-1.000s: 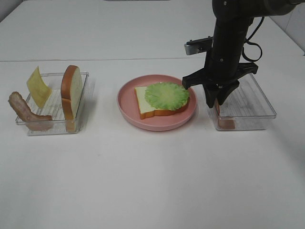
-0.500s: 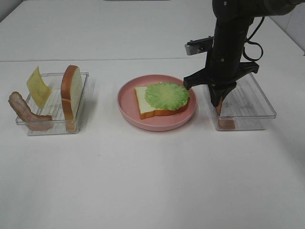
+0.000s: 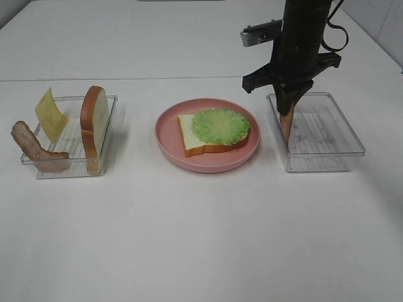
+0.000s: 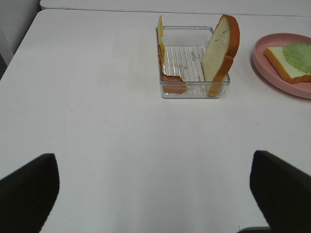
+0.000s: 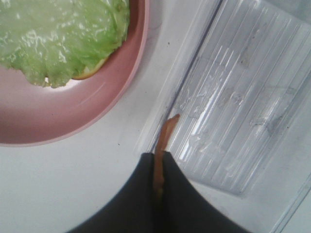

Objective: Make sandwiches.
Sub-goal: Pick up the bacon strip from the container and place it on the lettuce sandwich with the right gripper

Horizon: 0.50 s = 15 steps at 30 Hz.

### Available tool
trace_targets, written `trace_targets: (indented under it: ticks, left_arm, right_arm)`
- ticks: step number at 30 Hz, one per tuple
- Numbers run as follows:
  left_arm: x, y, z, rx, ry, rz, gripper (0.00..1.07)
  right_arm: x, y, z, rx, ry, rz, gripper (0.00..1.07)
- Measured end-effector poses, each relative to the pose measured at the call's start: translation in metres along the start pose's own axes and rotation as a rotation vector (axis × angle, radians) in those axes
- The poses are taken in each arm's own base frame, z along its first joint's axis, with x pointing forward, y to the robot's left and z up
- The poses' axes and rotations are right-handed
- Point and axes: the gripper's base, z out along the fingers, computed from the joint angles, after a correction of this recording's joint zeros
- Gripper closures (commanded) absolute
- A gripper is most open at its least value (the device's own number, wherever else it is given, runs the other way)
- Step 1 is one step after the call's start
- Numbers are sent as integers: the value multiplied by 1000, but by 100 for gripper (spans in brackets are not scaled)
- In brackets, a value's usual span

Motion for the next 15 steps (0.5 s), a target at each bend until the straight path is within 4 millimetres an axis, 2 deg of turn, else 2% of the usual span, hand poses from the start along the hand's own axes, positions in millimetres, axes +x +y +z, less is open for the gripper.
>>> trace_targets:
  ticks: [8,9,11,12,13,15]
  left_arm:
    - [0,0,0,0,0,0,7]
    - [0,0,0,0,0,0,7]
    - [0,0,0,0,0,0,7]
    - [0,0,0,0,0,0,7]
    - [0,0,0,0,0,0,7]
    - [0,0,0,0,0,0,7]
  right_arm:
    - [5,-3,-32,-4,-75,-2,107]
    - [7,-4,-43,-4,-100,0,107]
    - [9,-4,-47,-5,-108,1,107]
    - [12,-5,-60,-5,-137,3,107]
    - [12,-5,-60,-5,-137,3,107]
    - [18,-7,-77,-4,-176,6,107]
